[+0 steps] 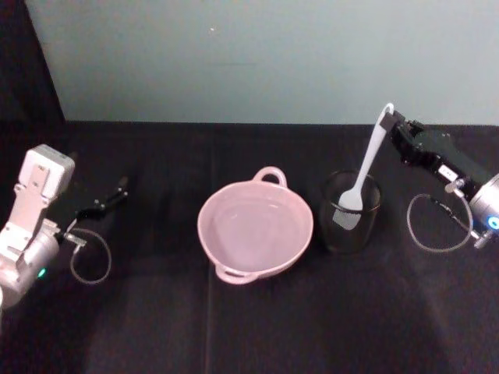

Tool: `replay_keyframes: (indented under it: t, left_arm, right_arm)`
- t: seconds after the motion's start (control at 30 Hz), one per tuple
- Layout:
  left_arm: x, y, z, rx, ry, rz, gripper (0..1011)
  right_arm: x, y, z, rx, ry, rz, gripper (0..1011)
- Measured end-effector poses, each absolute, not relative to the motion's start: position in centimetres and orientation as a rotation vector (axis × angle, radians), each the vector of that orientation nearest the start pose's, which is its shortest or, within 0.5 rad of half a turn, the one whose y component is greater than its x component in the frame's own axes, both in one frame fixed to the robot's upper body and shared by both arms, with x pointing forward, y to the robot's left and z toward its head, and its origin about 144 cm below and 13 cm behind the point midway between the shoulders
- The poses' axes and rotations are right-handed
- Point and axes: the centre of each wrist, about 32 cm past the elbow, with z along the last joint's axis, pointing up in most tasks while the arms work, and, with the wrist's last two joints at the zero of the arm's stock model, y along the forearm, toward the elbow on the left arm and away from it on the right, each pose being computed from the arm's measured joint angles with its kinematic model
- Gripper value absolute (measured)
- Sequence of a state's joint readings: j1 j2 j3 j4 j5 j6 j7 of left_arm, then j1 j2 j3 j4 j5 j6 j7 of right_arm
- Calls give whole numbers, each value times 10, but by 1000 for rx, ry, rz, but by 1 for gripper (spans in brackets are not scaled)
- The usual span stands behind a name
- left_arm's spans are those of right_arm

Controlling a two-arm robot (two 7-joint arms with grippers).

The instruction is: Use the one hand to pick up the spoon and stir the clear water in the bowl.

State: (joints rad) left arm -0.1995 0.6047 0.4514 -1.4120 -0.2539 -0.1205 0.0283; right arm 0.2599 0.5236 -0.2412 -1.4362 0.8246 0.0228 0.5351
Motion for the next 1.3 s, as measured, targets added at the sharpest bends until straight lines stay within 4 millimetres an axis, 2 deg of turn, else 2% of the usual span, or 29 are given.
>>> replay_keyframes:
  t: [0.4, 0.8, 1.03, 1.2, 1.23, 1.3]
  left_arm:
    - [489, 310, 1140, 304, -285, 1248, 1011]
    - [489, 310, 1140, 304, -285, 1248, 1011]
    - [489, 310, 1140, 304, -285, 1248, 1011]
    - [489, 310, 1140, 305, -285, 1248, 1011]
    - [489, 310, 1140, 304, -285, 1248, 1011]
    - [489, 310, 1140, 304, -285, 1248, 1011]
  right_arm:
    - [523, -336, 1166, 362, 312, -903, 98]
    - [521, -339, 1151, 399, 368, -925, 99]
    - [516, -340, 1146, 395, 386, -955, 265]
    - [511, -339, 1154, 331, 353, -973, 432]
    - [509, -339, 1158, 305, 345, -974, 490]
    - [505, -339, 1162, 277, 335, -978, 533]
